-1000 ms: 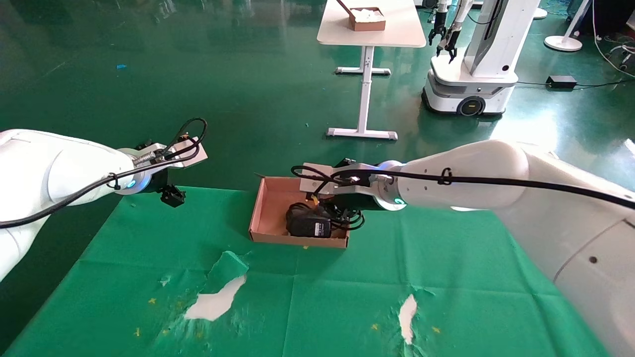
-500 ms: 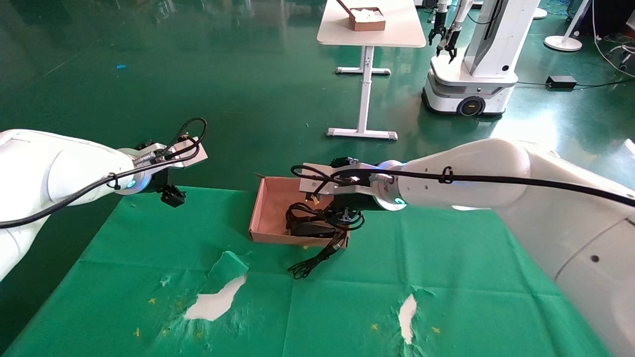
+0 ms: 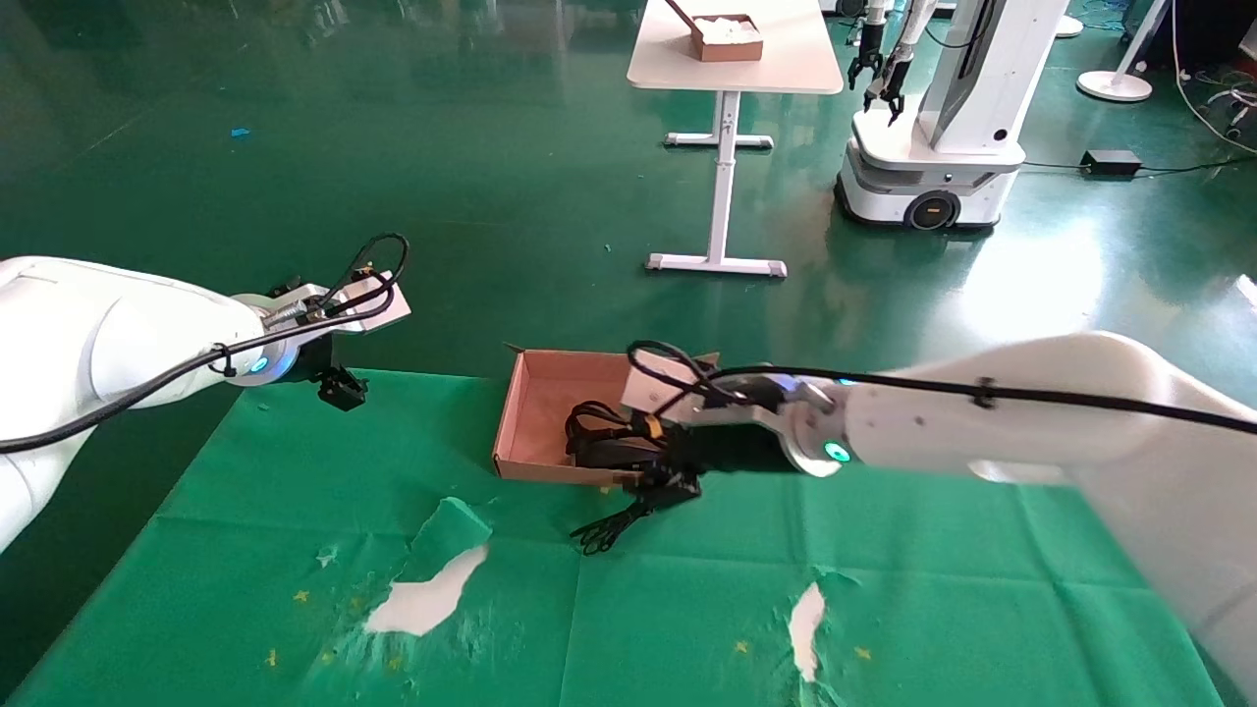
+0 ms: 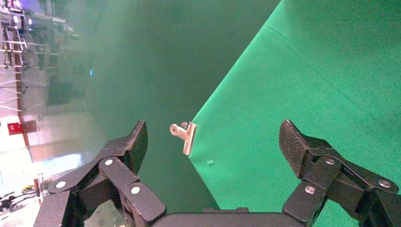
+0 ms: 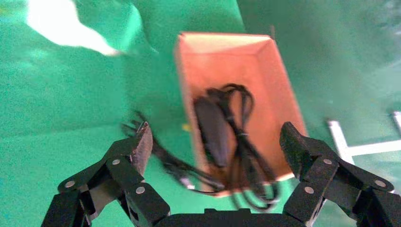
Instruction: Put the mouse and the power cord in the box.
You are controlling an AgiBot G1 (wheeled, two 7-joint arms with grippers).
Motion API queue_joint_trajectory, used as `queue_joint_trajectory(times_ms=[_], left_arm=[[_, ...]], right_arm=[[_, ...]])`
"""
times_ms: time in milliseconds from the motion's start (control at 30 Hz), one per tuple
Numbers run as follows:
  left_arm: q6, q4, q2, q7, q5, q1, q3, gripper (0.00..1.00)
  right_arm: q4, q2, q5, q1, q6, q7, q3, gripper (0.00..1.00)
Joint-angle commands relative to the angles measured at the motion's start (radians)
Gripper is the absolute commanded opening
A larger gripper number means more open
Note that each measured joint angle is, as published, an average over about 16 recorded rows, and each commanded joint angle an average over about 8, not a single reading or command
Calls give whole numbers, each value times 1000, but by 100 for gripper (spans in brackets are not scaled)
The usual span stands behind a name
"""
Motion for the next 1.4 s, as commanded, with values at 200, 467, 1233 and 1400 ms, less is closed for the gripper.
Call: queue_joint_trajectory(times_ms=[200,467,1233,1400], left_arm=[[1,-5,-2,-5,2,0,2,100],[3,-10,-4,-9,2,2,3,100],[295,-350,-238,166,-456,261,-354,100],[369,-436,-297,210,-571,326,-444,100]], right_arm=[[84,89,112,-79,-89,4,98,100],[179,191,240,-170,-191,8,210,100],[454,484,607,-430,-483,21,530,100],[514,548,687,-487,-547,23,600,100]])
